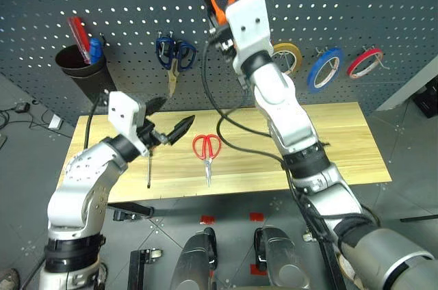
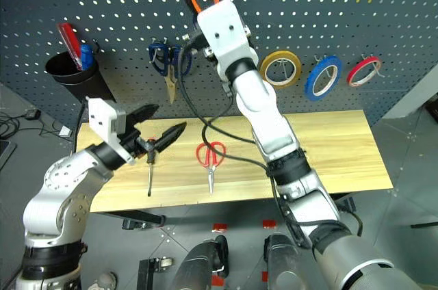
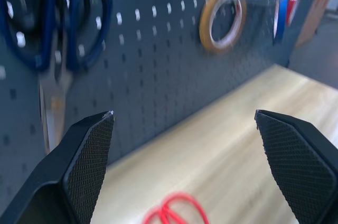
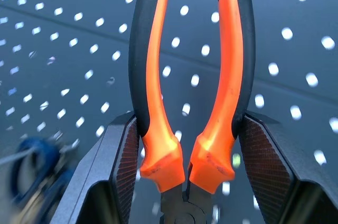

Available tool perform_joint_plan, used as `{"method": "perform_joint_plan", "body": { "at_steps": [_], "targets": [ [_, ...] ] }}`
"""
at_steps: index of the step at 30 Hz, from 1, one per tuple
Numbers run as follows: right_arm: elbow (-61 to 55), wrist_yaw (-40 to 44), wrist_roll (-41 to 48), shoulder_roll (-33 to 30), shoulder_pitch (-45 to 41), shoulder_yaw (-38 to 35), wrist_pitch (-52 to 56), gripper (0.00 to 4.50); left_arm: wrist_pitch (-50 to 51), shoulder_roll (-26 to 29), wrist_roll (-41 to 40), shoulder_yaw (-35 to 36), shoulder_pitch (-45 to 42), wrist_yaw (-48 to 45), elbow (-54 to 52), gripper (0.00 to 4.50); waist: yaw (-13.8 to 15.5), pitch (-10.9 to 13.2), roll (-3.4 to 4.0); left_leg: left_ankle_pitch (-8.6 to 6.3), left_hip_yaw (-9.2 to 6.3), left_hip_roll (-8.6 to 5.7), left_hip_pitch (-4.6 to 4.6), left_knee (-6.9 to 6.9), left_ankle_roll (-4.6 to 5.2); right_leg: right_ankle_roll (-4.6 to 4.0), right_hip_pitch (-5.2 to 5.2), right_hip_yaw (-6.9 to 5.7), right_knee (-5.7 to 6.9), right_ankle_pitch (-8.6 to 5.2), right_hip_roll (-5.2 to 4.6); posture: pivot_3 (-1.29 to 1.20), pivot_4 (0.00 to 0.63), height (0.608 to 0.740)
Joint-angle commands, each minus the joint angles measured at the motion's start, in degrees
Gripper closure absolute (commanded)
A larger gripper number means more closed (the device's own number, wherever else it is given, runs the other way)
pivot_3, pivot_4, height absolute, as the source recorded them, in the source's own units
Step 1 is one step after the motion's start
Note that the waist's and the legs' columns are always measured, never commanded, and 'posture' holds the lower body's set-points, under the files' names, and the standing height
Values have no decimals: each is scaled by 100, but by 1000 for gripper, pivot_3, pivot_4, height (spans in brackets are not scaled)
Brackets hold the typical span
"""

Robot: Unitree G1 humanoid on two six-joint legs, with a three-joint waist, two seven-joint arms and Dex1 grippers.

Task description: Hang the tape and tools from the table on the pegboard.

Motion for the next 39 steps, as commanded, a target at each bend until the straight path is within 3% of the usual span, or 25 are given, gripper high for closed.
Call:
{"method": "perform_joint_plan", "body": {
  "at_steps": [1,10,16,24,30,39],
  "targets": [
    [674,-216,-9,81,-484,-235,-805,1969,47,40,85,-116,-69,18,26,0,3,0,0,0,6,1,1,-1,0,0,0,5,-2,0,0,-153,248,740],
    [2730,-542,-61,-14,-942,-490,-1847,1969,31,-67,140,-322,-187,63,120,0,91,16,-4,0,11,3,0,-8,0,0,-3,9,-10,-1,-1,-125,289,740],
    [3037,-694,-44,-11,-748,-629,-1852,1969,-42,-113,205,-423,-171,8,203,0,104,21,-4,0,10,4,1,-5,0,0,-1,9,-6,-1,-2,-137,299,740],
    [2401,-646,28,160,-237,-637,-1183,1969,-193,-209,328,-547,-162,3,388,0,106,22,-2,0,9,5,1,-2,0,-1,0,9,-4,-1,-2,-161,292,740],
    [1774,-447,89,245,89,-628,-527,13,-79,-345,404,-611,-148,159,505,0,104,22,-3,0,9,5,1,-2,0,-1,1,8,-5,-1,-2,-170,288,740],
    [-1620,799,539,-129,2108,-321,1626,13,780,-518,791,-921,374,920,308,0,119,21,-3,-1,10,6,0,-9,1,0,-1,11,-11,-1,-2,-183,284,740]
  ]
}}
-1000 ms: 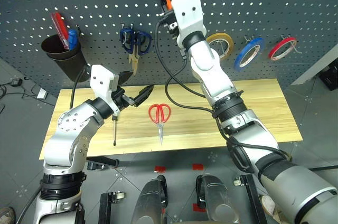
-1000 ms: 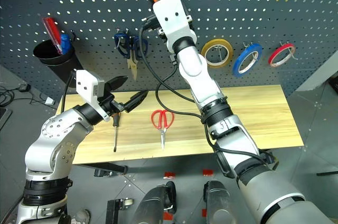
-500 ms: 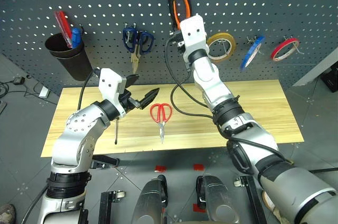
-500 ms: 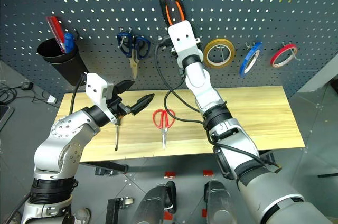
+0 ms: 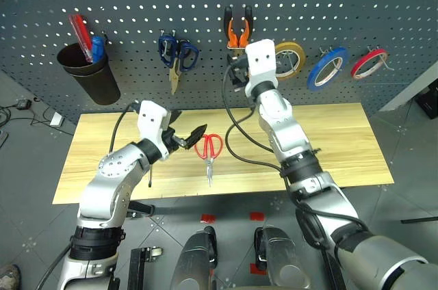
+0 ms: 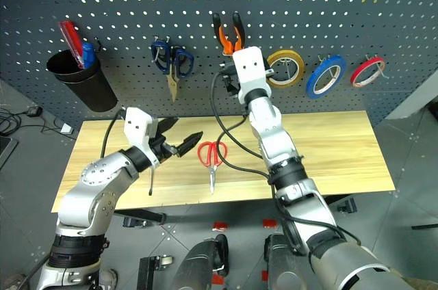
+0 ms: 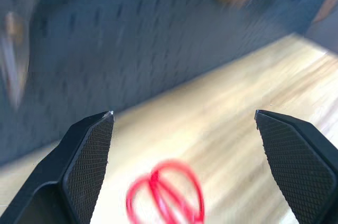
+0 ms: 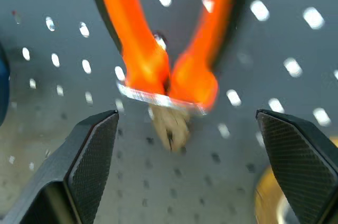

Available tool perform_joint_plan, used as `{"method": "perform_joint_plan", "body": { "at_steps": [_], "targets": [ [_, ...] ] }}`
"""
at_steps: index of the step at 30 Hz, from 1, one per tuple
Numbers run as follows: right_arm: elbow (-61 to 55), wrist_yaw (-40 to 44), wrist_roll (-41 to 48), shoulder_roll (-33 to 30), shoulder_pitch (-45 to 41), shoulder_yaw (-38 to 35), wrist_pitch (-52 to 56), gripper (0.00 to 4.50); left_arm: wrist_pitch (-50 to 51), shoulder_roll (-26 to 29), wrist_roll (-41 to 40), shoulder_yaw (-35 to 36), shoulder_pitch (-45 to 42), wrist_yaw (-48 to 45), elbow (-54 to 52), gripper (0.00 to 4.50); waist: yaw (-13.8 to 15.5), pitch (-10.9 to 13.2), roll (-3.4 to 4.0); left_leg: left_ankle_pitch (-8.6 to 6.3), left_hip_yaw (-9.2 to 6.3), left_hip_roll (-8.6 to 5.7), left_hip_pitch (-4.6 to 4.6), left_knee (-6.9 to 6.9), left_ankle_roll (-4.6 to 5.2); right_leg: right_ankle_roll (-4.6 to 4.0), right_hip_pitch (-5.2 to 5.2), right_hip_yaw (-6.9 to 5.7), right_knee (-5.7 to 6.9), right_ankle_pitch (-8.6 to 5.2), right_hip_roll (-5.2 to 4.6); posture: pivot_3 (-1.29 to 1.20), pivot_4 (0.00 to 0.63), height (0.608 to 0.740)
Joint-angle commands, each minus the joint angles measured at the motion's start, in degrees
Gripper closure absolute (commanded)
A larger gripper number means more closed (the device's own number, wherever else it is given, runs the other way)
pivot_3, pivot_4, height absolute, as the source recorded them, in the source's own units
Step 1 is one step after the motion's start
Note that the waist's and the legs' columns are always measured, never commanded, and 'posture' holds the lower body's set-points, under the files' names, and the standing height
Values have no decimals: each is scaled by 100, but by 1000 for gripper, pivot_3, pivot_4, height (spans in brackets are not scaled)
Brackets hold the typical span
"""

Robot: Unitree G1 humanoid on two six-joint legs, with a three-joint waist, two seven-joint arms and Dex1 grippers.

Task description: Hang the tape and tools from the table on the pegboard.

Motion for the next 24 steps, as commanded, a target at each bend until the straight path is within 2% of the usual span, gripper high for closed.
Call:
{"method": "perform_joint_plan", "body": {
  "at_steps": [1,7,12,18,24],
  "targets": [
    [-1656,755,326,-245,759,278,923,13,395,-118,295,-221,98,460,-277,0,15,0,0,0,-2,0,0,0,0,0,1,-2,1,0,0,-182,285,740],
    [-3606,1679,1065,-891,2258,432,2636,13,1336,-530,597,-385,256,1269,-212,0,28,-1,-2,-3,-6,0,2,3,5,1,2,-1,6,0,0,-196,290,740],
    [-4657,2666,2163,-1469,2891,623,3851,13,1802,-964,876,-643,278,1738,96,0,13,-1,-2,-16,-10,1,5,3,25,0,2,-2,9,0,2,-211,290,740],
    [-5047,3115,2752,-1990,2972,715,4357,13,1952,-1499,1137,-730,59,2166,725,0,24,1,-8,-19,-16,0,4,6,30,1,6,-8,6,0,2,-218,286,740],
    [-5079,3065,2966,-2059,2972,712,4467,13,1755,-1884,1444,-790,-313,2452,1605,0,37,0,-13,-20,-15,-1,3,11,31,2,9,-11,5,1,1,-237,283,740]
  ]
}}
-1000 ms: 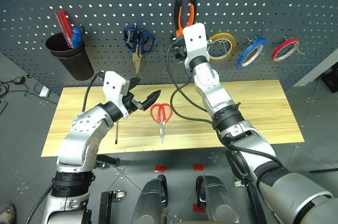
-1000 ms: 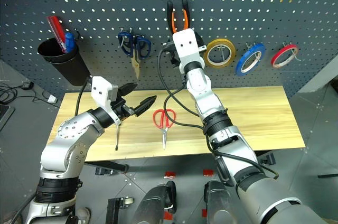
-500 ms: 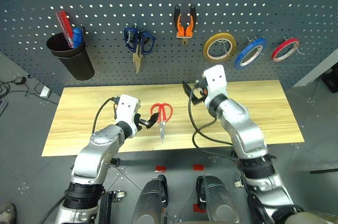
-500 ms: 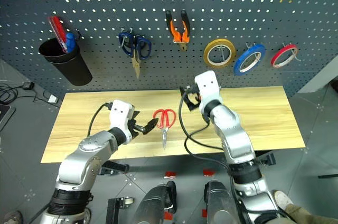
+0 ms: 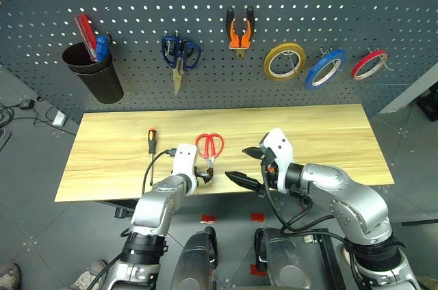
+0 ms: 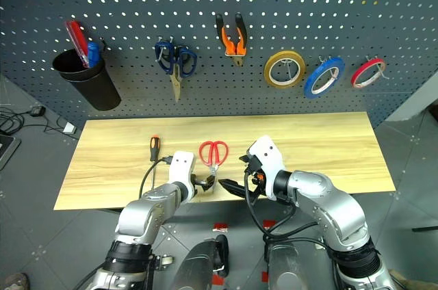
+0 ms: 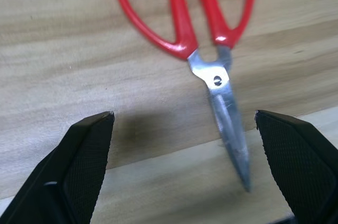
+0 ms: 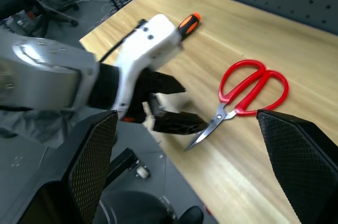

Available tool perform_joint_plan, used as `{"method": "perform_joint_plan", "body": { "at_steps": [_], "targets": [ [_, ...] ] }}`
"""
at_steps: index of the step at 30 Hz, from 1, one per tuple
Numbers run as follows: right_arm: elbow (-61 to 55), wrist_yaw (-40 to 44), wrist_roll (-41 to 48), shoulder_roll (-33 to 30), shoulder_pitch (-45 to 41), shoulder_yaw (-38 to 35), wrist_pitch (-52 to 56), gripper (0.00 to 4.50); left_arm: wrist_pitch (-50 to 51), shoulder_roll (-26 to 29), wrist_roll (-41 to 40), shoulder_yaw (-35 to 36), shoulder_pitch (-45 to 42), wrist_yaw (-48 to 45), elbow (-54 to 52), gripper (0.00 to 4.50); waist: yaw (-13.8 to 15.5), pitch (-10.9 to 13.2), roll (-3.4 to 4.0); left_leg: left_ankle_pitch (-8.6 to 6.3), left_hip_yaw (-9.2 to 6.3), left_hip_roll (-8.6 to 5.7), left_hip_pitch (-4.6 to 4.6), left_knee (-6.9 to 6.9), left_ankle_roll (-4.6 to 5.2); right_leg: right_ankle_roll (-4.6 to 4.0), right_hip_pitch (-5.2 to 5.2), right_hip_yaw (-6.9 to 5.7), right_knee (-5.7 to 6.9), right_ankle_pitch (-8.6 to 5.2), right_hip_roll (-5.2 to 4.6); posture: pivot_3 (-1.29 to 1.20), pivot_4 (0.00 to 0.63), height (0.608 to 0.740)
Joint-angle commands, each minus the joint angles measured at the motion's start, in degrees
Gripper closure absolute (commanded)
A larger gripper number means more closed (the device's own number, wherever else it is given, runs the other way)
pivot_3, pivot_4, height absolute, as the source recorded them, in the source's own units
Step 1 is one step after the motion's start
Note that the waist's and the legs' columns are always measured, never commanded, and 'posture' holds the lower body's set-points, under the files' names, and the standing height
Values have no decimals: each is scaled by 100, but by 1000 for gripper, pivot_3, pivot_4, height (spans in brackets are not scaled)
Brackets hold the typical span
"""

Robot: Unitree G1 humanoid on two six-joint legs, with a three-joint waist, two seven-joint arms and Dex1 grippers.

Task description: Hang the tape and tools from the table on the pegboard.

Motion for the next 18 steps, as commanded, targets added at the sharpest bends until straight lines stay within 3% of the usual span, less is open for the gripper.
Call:
{"method": "perform_joint_plan", "body": {
  "at_steps": [1,9,12,18],
  "targets": [
    [-253,-7,246,8,24,-56,64,13,-157,-127,182,-44,-146,117,368,0,-2,-1,-1,0,0,0,0,0,0,0,0,-1,0,0,0,-243,282,740],
    [-327,247,670,-295,89,-49,211,13,-104,-381,258,-15,-365,92,1160,0,-12,-10,-1,-2,-7,0,9,10,3,2,22,-11,-2,1,-1,-269,273,740],
    [-299,300,770,-386,47,-65,205,0,49,-516,186,126,-378,105,1271,573,-19,-17,0,-4,-10,0,11,17,5,6,26,-12,-2,2,-2,-275,271,740],
    [-146,359,915,-460,-67,-166,211,0,205,-568,199,166,-387,-17,1324,2380,-25,-36,1,-9,-11,0,10,33,13,12,32,-13,-2,5,-2,-286,262,740]
  ]
}}
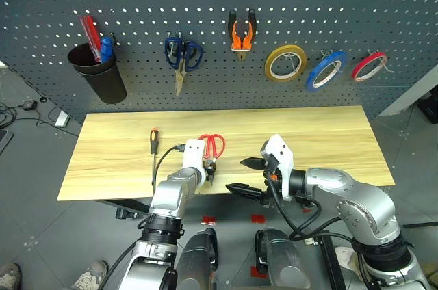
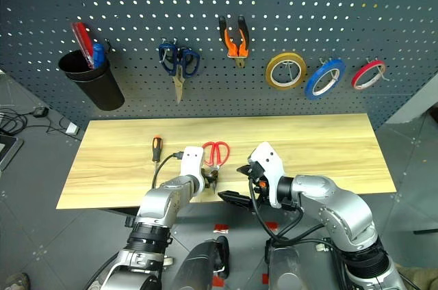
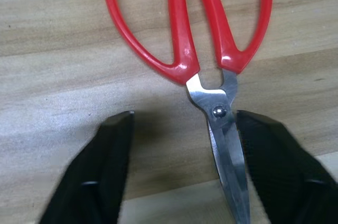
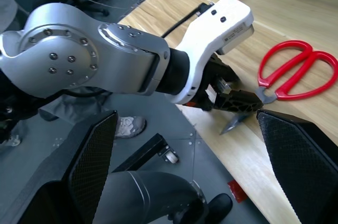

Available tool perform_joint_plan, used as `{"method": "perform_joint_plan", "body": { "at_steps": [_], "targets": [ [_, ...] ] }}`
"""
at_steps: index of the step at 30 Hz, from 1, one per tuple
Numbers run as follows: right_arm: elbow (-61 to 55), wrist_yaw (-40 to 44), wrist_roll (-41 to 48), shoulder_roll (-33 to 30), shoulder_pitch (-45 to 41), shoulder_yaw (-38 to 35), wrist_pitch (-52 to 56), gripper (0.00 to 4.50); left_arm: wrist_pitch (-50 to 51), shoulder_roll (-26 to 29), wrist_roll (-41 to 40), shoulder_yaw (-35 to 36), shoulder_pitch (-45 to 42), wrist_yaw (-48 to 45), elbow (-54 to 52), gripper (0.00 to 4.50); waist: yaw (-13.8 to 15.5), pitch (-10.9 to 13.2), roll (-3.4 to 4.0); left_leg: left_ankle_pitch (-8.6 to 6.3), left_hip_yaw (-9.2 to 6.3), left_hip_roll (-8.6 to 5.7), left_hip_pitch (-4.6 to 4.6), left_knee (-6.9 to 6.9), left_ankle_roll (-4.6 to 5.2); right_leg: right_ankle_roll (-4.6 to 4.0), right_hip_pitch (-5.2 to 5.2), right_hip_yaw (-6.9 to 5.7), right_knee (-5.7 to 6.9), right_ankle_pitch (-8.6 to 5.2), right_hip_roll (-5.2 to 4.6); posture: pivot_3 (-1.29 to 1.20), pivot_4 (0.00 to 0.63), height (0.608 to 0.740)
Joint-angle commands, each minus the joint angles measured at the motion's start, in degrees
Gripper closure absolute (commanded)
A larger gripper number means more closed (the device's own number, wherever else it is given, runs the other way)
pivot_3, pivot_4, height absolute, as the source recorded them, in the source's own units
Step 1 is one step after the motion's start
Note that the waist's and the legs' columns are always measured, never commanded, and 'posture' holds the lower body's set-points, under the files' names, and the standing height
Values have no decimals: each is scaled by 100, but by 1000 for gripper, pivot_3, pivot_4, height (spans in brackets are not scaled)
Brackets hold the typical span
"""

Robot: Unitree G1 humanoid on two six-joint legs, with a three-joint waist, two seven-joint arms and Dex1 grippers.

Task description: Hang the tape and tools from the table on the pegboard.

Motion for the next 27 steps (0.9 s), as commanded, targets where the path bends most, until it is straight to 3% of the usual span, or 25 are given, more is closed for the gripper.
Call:
{"method": "perform_joint_plan", "body": {
  "at_steps": [1,7,16,19,27],
  "targets": [
    [-95,95,215,-65,-84,-165,-34,0,333,-77,-73,18,184,-109,374,2679,0,-5,-1,-3,0,0,0,7,4,0,1,1,1,0,0,-286,262,740],
    [-31,59,297,-96,-134,-205,-52,0,344,40,-67,163,142,-211,464,4454,-1,-19,-4,-9,1,0,-2,25,13,9,5,4,0,5,-2,-288,254,740],
    [-34,49,272,-123,-129,-206,-82,0,-68,399,142,10,287,-365,103,4454,-31,-57,-10,-10,1,1,-2,24,12,9,3,7,0,6,-1,-285,248,740],
    [-42,59,254,-163,-117,-206,-104,0,-563,477,303,20,366,-149,-214,3861,-34,-57,-11,-11,1,3,-3,23,10,8,0,8,0,6,-1,-285,248,740],
    [-69,108,339,-240,-150,-308,-78,0,-836,593,567,-166,377,-73,-898,1479,6,-54,-16,-20,2,3,-22,26,19,8,-7,3,-13,7,-6,-278,251,740]
  ]
}}
